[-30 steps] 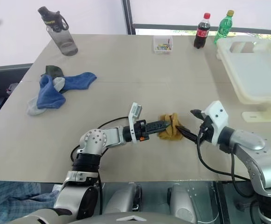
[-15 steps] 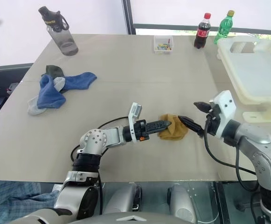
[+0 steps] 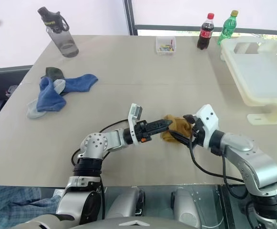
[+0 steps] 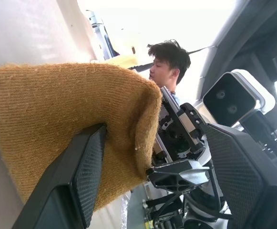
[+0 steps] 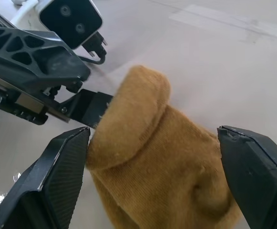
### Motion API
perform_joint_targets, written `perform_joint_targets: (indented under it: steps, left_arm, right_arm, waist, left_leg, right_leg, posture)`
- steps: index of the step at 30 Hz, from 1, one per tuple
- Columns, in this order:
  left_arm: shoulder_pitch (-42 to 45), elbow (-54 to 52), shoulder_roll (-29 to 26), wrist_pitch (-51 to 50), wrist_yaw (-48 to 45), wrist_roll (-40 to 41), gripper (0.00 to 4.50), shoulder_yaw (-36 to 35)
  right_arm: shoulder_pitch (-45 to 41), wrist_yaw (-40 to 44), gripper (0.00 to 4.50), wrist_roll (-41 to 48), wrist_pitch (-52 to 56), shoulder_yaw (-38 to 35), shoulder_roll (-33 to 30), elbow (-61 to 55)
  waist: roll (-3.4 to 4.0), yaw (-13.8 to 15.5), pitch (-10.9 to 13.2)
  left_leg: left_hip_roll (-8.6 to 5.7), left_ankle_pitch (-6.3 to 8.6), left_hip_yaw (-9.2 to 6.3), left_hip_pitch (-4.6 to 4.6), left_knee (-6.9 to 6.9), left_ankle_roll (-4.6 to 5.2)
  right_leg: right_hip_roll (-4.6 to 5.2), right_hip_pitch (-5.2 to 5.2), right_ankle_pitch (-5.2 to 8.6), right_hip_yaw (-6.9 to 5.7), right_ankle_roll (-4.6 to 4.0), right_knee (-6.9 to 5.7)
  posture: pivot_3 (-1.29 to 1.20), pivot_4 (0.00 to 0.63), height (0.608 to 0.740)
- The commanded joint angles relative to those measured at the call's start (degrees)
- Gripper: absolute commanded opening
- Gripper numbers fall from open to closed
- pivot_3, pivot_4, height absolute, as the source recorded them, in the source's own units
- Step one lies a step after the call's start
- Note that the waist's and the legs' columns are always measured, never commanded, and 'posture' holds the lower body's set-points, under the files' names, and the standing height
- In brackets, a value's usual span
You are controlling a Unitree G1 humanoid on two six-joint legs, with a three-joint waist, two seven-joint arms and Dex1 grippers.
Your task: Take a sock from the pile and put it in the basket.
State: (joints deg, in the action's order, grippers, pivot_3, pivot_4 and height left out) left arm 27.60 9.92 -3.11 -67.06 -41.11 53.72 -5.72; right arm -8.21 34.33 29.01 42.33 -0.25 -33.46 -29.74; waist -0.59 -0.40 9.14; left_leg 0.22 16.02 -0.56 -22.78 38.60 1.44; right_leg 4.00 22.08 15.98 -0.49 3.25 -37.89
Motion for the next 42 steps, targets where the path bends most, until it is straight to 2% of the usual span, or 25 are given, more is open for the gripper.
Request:
perform_joint_targets:
  steps: [1,5,10,14,23,26,30,37,39,42]
  left_arm:
    - [-0.24,-1.87,0.34,-0.12,-0.93,1.45,3.52,-0.02]
    - [-0.26,-1.77,0.27,-0.15,-0.95,1.34,3.52,0.14]
    - [-0.28,-1.77,0.22,0.18,-1.28,1.16,3.52,0.44]
    - [-0.56,-2.73,-0.65,0.44,-1.97,0.95,3.52,0.73]
    - [-2.72,-9.78,-6.06,3.54,-4.89,0.76,3.52,0.72]
    - [-4.84,-16.18,-11.37,10.07,-8.01,-5.31,3.52,5.53]
    - [-7.73,-22.1,-20.82,25.78,-10.38,-20.21,3.52,13.63]
    - [-9.86,-24.47,-25.96,45.99,-10.88,-30.05,3.52,10.61]
    - [-10.59,-24.79,-27.38,50.55,-12.19,-30.64,3.52,8.84]
    - [-11.36,-25.52,-28.69,52.08,-12.98,-29.77,3.52,7.22]
  right_arm:
    - [-1.63,-3.88,4.4,-4.13,-1.93,0.44,1.01,1.82]
    - [-2.3,-6.57,4.4,-5.62,-0.47,-0.88,1.92,3.29]
    - [-0.13,-3.63,4.4,-5.0,1.84,1.15,-0.66,2.27]
    - [0.58,-5.17,4.4,-5.65,3.69,2.49,0.27,2.6]
    - [0.44,-4.58,4.4,-7.82,3.31,4.18,0.33,5.4]
    - [0.16,-4.52,4.4,-8.79,2.89,5.75,1.11,6.85]
    - [-0.48,-3.08,4.4,-10.03,-0.22,7.89,2.05,8.8]
    - [-0.45,1.05,4.4,-13.35,-8.18,11.92,2.47,12.63]
    - [-0.66,1.58,4.4,-14.97,-9.26,13.15,2.19,14.36]
    - [-0.75,2.1,4.4,-15.81,-9.93,13.34,2.31,15.73]
  waist:
    - [0.0,-0.01,0.0]
    - [0.01,-0.01,0.0]
    - [0.01,0.14,0.0]
    - [0.01,-0.03,-0.01]
    - [0.01,-0.18,-0.01]
    - [0.01,-0.27,-0.02]
    - [0.07,-0.33,-0.06]
    - [0.04,-0.39,-0.05]
    - [0.04,-0.51,-0.06]
    - [0.03,-0.5,-0.07]
  left_leg:
    - [0.0,0.0,0.0,0.0,0.0,0.0]
    - [0.01,0.0,0.0,0.0,0.02,-0.01]
    - [-0.01,0.0,0.01,0.0,0.03,0.0]
    - [0.0,0.0,0.01,0.0,0.02,0.0]
    - [0.01,0.0,0.02,0.02,0.06,0.0]
    - [0.01,0.0,0.02,0.02,0.05,-0.01]
    - [0.05,-0.01,0.09,0.12,0.0,-0.02]
    - [0.11,0.02,0.11,0.16,-0.02,0.03]
    - [0.12,0.02,0.15,0.16,-0.05,0.03]
    - [0.17,0.13,0.13,0.18,-0.05,0.22]
  right_leg:
    - [0.0,0.0,0.0,0.0,0.0,-0.01]
    - [-0.01,0.0,0.0,0.0,0.0,-0.02]
    - [0.01,0.0,0.0,0.0,0.0,-0.01]
    - [-0.01,0.0,0.0,0.01,0.0,-0.02]
    - [0.0,0.0,0.0,0.03,0.0,-0.06]
    - [0.0,0.0,0.0,0.03,0.0,-0.05]
    - [-0.04,-0.02,0.0,0.09,-0.02,-0.07]
    - [-0.03,-0.03,0.0,0.11,-0.03,-0.03]
    - [-0.04,-0.01,0.0,0.14,-0.03,-0.02]
    - [-0.06,-0.01,0.0,0.11,-0.03,-0.04]
  posture:
    - [0.0,0.15,0.74]
    - [0.0,0.15,0.74]
    - [0.0,0.15,0.74]
    - [0.0,0.15,0.74]
    - [0.0,0.15,0.74]
    - [0.0,0.15,0.74]
    - [0.0,0.15,0.74]
    - [0.0,0.15,0.74]
    - [0.0,0.15,0.74]
    - [0.0,0.15,0.74]
